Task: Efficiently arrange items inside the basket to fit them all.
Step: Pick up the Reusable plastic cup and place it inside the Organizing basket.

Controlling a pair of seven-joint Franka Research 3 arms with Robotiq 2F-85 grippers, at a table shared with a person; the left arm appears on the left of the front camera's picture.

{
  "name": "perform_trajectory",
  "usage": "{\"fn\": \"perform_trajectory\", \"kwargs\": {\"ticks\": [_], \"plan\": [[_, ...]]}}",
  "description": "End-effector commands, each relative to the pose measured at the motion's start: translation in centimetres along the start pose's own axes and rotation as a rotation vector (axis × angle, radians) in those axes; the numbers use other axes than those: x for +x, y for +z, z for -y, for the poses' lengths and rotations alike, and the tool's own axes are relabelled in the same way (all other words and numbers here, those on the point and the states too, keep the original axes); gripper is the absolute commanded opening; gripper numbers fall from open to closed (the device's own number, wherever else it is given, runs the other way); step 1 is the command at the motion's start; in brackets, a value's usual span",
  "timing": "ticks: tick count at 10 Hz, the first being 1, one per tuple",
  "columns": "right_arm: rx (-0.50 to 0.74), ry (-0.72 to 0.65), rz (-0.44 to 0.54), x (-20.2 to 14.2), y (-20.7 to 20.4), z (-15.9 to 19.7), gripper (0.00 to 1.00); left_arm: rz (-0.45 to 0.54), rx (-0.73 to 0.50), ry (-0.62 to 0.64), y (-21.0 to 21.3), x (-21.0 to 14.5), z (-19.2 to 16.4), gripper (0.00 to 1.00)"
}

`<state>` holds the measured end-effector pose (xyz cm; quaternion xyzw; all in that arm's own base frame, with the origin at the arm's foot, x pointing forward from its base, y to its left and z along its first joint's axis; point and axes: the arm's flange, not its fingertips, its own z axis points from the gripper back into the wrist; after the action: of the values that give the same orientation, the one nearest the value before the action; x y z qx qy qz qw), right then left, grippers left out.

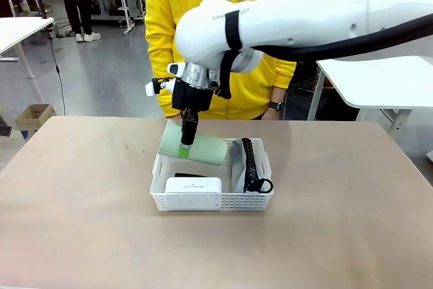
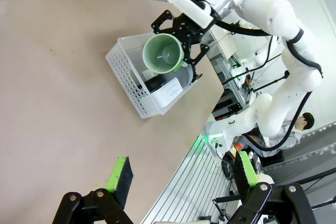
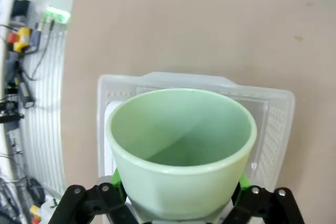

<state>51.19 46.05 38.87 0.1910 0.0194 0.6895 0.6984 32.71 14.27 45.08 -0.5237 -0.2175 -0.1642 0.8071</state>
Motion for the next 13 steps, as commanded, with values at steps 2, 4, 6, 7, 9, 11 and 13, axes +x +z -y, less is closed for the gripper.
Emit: {"fn": "perform_trajectory", "kwargs": {"ticks": [2,4,6,7,9,11,13], "plan": [[-0.037,-0.131,-0.122,3.0,-0.8,0.7,0.89,0.025,-0.013,-0.018,-0.1,0.1,0.1,1.0],[-0.045,-0.115,-0.149,2.4,-0.6,0.0,0.89,0.025,-0.013,-0.018,-0.1,0.1,0.1,1.0],[-0.051,-0.121,-0.201,1.9,-1.2,0.0,0.89,0.025,-0.013,-0.018,-0.1,0.1,0.1,1.0],[-0.068,-0.129,-0.231,1.9,-1.5,0.0,0.89,0.025,-0.013,-0.018,-0.1,0.1,0.1,1.0],[-0.111,-0.14,-0.278,1.7,-2.3,0.3,0.89,0.025,-0.013,-0.018,-0.1,0.1,0.1,1.0],[-0.163,-0.112,-0.29,1.6,-3.6,1.0,0.89,0.025,-0.013,-0.018,-0.1,0.1,0.1,1.0],[-0.187,-0.096,-0.302,1.6,-5.0,1.4,0.89,0.025,-0.013,-0.018,-0.1,0.1,0.1,1.0]]}}
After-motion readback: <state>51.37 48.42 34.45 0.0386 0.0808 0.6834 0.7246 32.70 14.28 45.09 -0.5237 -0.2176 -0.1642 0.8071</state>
